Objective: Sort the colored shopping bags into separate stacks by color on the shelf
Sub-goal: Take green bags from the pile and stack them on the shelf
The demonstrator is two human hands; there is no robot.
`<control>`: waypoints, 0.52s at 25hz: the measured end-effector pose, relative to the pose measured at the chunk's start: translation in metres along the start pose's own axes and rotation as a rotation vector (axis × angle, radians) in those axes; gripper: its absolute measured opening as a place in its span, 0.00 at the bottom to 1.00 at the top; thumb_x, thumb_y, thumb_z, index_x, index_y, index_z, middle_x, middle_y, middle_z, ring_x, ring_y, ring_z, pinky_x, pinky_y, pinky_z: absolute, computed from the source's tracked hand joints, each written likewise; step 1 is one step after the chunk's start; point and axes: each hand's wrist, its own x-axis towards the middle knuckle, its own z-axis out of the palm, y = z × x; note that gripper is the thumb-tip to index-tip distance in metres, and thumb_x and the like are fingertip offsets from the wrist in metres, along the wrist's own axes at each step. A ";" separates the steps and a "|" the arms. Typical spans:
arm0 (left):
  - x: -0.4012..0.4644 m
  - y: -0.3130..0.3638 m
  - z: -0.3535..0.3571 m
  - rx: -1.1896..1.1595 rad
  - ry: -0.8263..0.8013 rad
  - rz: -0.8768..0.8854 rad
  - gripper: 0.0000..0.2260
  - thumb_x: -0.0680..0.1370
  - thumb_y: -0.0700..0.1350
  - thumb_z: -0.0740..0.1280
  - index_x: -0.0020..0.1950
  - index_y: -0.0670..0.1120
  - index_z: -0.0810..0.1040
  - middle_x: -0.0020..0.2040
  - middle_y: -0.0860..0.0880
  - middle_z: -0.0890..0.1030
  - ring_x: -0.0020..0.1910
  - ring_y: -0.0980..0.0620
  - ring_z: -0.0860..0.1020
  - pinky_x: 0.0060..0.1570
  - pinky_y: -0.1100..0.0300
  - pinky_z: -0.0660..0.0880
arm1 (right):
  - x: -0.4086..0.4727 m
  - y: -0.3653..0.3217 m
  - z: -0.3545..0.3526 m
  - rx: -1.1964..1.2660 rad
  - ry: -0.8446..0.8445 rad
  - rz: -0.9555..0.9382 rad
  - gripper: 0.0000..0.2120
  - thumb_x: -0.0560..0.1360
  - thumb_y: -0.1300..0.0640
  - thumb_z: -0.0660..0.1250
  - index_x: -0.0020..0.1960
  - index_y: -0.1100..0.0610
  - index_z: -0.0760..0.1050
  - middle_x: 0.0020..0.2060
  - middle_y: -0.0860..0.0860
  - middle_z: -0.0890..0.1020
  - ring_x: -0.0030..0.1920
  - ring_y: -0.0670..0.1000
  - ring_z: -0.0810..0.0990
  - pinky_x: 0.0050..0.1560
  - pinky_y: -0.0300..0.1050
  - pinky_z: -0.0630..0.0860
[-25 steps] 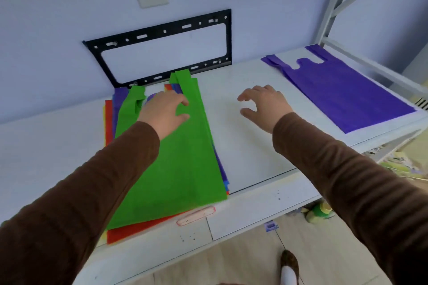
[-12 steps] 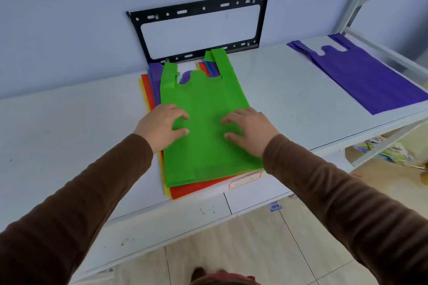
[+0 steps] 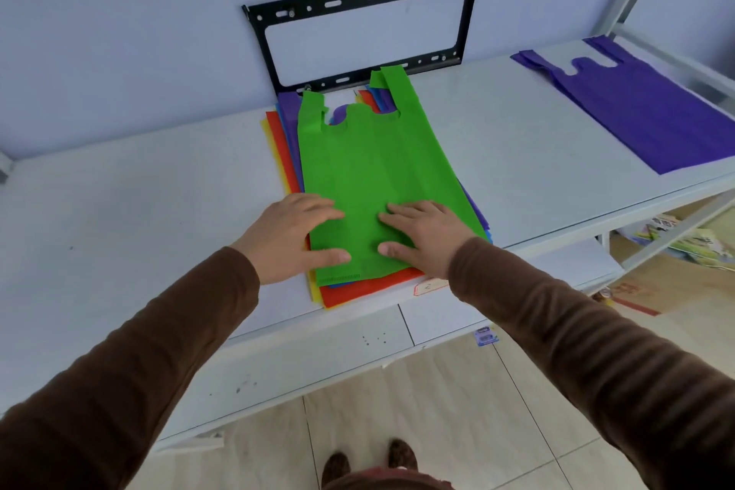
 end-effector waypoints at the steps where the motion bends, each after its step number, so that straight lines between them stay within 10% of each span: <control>1: -0.003 0.002 0.003 0.046 -0.053 0.026 0.47 0.63 0.81 0.54 0.75 0.56 0.65 0.77 0.52 0.64 0.75 0.50 0.59 0.74 0.50 0.56 | 0.002 -0.003 0.001 -0.018 0.001 0.009 0.48 0.65 0.23 0.36 0.77 0.48 0.58 0.76 0.49 0.62 0.75 0.53 0.61 0.75 0.55 0.53; 5: -0.004 0.003 0.018 0.198 -0.140 0.088 0.47 0.64 0.79 0.58 0.79 0.59 0.52 0.80 0.53 0.51 0.79 0.51 0.48 0.77 0.49 0.45 | 0.006 -0.006 0.001 -0.013 -0.016 0.057 0.48 0.65 0.23 0.36 0.78 0.47 0.55 0.78 0.48 0.58 0.77 0.51 0.57 0.77 0.57 0.48; 13: -0.002 -0.011 0.003 0.081 -0.160 0.151 0.39 0.71 0.69 0.66 0.78 0.59 0.56 0.80 0.52 0.53 0.79 0.53 0.50 0.77 0.53 0.47 | 0.005 -0.001 0.001 -0.089 -0.074 0.113 0.36 0.75 0.31 0.44 0.79 0.47 0.51 0.79 0.46 0.54 0.78 0.49 0.51 0.75 0.62 0.43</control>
